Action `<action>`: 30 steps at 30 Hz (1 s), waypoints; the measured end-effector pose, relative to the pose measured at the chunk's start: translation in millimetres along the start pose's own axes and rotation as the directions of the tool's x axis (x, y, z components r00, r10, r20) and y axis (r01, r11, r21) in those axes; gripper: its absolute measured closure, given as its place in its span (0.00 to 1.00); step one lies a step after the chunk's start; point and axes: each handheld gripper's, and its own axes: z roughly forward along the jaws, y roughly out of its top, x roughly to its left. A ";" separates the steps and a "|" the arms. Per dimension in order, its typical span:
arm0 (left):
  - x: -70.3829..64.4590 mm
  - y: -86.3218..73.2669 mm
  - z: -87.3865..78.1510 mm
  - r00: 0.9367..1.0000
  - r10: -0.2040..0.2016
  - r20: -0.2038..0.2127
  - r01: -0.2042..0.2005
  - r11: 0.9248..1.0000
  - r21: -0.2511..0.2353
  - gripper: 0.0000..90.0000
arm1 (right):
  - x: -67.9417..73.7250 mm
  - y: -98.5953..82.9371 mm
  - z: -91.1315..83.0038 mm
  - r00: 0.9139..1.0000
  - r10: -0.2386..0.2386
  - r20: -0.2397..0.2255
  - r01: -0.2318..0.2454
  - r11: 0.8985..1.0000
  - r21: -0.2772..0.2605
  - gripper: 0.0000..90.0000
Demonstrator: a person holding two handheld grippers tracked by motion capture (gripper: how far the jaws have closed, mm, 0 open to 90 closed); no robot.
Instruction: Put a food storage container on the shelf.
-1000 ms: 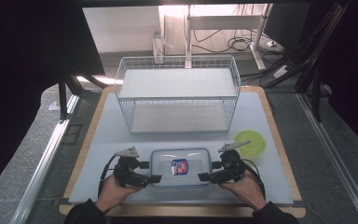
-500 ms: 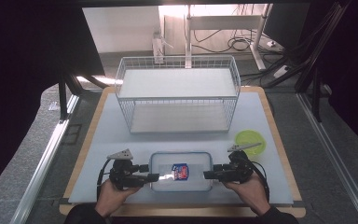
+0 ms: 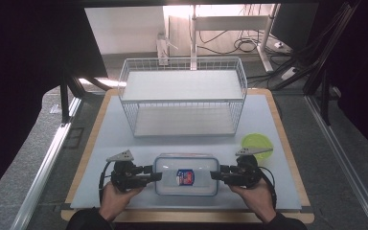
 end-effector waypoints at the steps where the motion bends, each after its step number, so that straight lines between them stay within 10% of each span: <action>1: 0.8 -0.1 0.0 1.000 -0.003 0.007 0.003 1.000 -0.003 0.57 | 0.0 0.0 0.0 1.000 0.000 0.000 0.000 1.000 0.000 0.61; 7: 1.0 1.1 -0.5 1.000 0.000 0.013 0.000 1.000 0.002 0.58 | -0.8 5.1 -7.9 1.000 -0.010 0.004 0.010 0.998 -0.068 0.70; 14: 5.3 -2.0 -0.4 1.000 -0.003 0.025 0.003 1.000 0.005 0.58 | -12.7 -4.4 7.6 0.998 0.004 -0.063 -0.003 1.000 0.006 0.54; 25: 6.1 -5.1 2.7 1.000 0.007 0.005 -0.007 1.000 -0.007 0.54 | -21.6 -6.4 9.8 0.989 0.093 -0.118 -0.092 0.996 0.015 0.57; 30: 9.5 -5.9 1.4 0.998 -0.054 0.036 0.054 0.998 -0.017 0.56 | -21.0 -7.8 8.8 0.985 0.123 -0.124 -0.123 0.992 0.008 0.59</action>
